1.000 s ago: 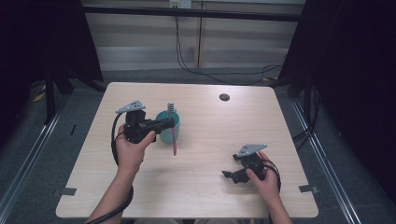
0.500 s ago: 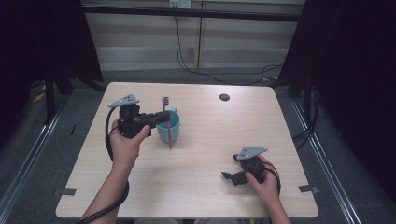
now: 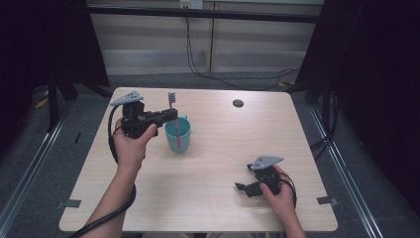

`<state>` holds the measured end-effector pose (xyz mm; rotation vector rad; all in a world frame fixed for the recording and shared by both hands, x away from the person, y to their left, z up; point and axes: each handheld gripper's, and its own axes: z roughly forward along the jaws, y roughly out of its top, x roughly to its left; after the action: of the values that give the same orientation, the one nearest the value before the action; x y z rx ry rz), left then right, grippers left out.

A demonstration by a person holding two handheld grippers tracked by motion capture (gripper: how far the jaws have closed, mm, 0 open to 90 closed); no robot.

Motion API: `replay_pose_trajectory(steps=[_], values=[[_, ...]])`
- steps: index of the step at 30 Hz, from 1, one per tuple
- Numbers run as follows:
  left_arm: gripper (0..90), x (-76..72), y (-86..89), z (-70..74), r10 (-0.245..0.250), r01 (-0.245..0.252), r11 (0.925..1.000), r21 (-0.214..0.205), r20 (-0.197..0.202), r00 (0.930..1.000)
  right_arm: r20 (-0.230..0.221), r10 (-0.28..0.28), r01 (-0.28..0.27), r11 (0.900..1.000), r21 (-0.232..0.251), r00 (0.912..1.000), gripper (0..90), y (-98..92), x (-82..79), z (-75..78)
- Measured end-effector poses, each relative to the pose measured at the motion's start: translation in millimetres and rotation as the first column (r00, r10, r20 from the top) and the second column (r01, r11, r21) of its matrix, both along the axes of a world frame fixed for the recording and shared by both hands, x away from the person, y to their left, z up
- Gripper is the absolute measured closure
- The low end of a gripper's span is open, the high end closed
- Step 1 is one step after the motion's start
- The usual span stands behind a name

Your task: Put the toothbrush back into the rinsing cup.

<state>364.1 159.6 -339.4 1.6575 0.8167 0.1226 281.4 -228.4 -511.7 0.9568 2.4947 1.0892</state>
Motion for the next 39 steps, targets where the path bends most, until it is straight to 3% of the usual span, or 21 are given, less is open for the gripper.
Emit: replay_pose_trajectory(steps=[23, 39], values=[[82.4, 19.9, -5.4, 21.4, 0.029, -0.029, 0.9995, 0.013, 0.026, 0.9992, -0.001, 0.000, 0.000, 1.0000, 0.000, 1.0000, 14.1, 0.0, -0.1, 0.0], [82.4, 34.9, -7.8, 21.4, 0.055, -0.055, 0.9985, 0.003, 0.031, 0.9980, 0.000, -0.001, 0.001, 1.0000, 0.001, 1.0000, 14.1, 0.1, 0.0, 0.0]])
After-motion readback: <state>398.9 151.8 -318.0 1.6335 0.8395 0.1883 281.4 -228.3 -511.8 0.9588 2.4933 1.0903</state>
